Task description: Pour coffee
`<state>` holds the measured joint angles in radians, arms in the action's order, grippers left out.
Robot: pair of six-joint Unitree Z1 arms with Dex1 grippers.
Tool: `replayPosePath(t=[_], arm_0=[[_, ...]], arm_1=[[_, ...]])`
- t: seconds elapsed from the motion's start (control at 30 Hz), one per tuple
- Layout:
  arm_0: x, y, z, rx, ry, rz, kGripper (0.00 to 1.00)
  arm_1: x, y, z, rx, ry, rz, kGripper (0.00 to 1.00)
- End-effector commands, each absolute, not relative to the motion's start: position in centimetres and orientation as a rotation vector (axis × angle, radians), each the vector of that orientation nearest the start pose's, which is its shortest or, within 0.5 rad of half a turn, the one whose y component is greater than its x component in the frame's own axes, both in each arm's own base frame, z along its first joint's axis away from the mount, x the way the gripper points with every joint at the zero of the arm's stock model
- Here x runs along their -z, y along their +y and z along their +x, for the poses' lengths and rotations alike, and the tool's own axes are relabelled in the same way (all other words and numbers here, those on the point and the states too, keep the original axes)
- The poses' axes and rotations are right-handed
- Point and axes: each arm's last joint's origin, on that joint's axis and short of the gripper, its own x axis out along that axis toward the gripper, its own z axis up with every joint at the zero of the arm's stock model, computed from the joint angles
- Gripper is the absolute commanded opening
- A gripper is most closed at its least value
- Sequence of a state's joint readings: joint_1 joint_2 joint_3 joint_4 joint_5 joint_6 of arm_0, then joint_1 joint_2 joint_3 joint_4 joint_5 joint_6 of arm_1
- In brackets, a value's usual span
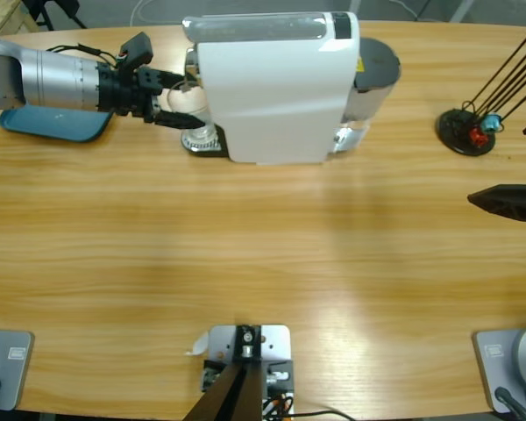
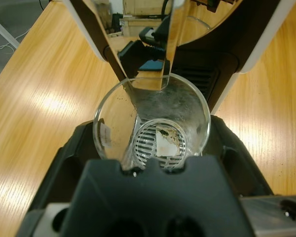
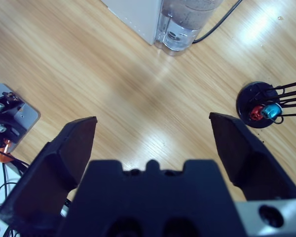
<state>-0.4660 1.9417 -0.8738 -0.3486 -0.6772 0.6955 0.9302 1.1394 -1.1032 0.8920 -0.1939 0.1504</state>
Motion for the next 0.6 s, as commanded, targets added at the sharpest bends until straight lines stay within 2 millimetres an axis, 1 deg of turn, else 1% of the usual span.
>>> replayPosePath(t=[0.03,0.23,0.3,0.47,0.5,0.6], arm_0=[[-18.0,-19.7,31.1,1.277,0.424,0.472,0.967],[-18.0,-19.4,30.8,1.261,0.437,0.472,0.968],[-18.3,-19.2,30.5,1.261,0.429,0.475,0.968],[-21.2,-18.1,29.2,1.226,0.371,0.469,0.968],[-22.0,-17.8,28.6,1.214,0.365,0.455,0.968],[-23.3,-16.8,26.7,1.204,0.361,0.43,0.968]], arm_1=[[-37.8,10.5,8.9,-0.611,0.836,-0.368,1.0],[-38.0,10.4,8.9,-0.61,0.836,-0.366,1.0],[-38.1,10.4,8.9,-0.61,0.836,-0.366,1.0],[-38.1,10.4,8.9,-0.612,0.835,-0.364,1.0],[-38.2,10.4,8.9,-0.612,0.834,-0.364,1.0],[-38.3,10.3,8.8,-0.607,0.835,-0.358,1.0]])
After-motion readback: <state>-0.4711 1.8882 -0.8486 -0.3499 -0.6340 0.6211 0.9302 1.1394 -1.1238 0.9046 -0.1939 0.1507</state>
